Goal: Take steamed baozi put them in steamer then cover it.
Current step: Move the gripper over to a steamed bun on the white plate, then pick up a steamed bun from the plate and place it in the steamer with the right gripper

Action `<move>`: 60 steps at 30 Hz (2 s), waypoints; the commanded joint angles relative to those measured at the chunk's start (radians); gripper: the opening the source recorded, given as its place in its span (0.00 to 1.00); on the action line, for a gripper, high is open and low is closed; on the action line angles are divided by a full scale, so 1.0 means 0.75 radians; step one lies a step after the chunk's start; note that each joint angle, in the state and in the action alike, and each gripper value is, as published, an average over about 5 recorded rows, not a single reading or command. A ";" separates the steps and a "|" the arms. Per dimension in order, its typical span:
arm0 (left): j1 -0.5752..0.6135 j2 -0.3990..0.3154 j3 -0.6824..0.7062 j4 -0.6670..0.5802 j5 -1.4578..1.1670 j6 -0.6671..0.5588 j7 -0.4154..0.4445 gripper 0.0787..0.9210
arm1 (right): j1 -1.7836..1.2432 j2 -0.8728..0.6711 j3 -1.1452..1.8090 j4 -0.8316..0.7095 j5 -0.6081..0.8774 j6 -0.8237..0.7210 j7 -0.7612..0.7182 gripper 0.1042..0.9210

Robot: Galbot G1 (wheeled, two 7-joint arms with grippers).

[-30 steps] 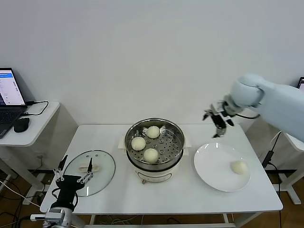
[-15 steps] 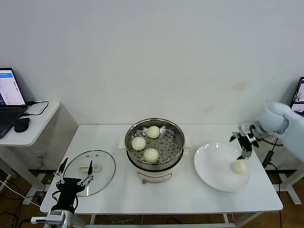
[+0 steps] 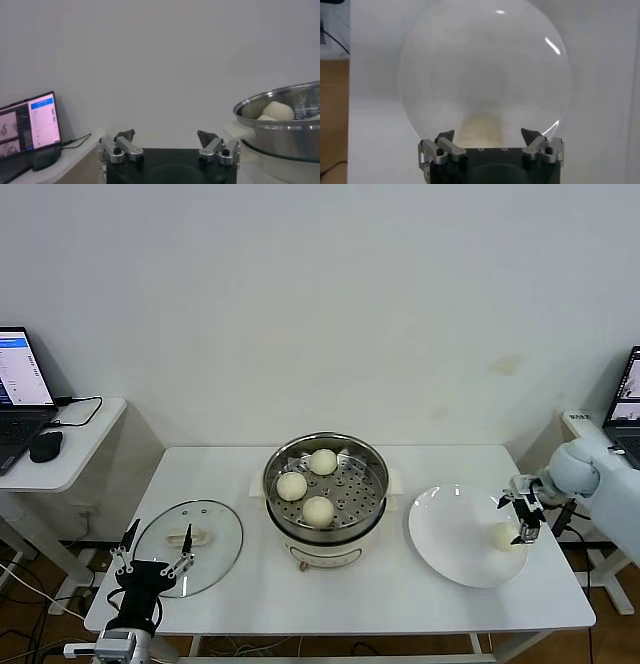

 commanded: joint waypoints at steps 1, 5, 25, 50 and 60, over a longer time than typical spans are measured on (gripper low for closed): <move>-0.004 -0.001 0.004 0.008 -0.001 -0.001 0.000 0.88 | -0.080 0.080 0.063 -0.109 -0.089 0.009 0.017 0.87; -0.005 0.000 0.005 0.014 -0.001 -0.002 0.003 0.88 | -0.080 0.095 0.058 -0.130 -0.109 0.006 0.017 0.85; -0.006 -0.011 0.006 0.017 0.000 -0.002 0.003 0.88 | -0.082 0.151 0.073 -0.174 -0.186 -0.006 0.018 0.69; -0.051 0.024 0.018 0.024 -0.012 0.008 0.006 0.88 | 0.759 -0.006 -0.555 0.245 0.426 -0.238 -0.025 0.48; -0.095 0.046 0.050 0.042 -0.022 0.018 0.011 0.88 | 1.227 0.263 -0.928 0.369 0.926 -0.445 0.134 0.49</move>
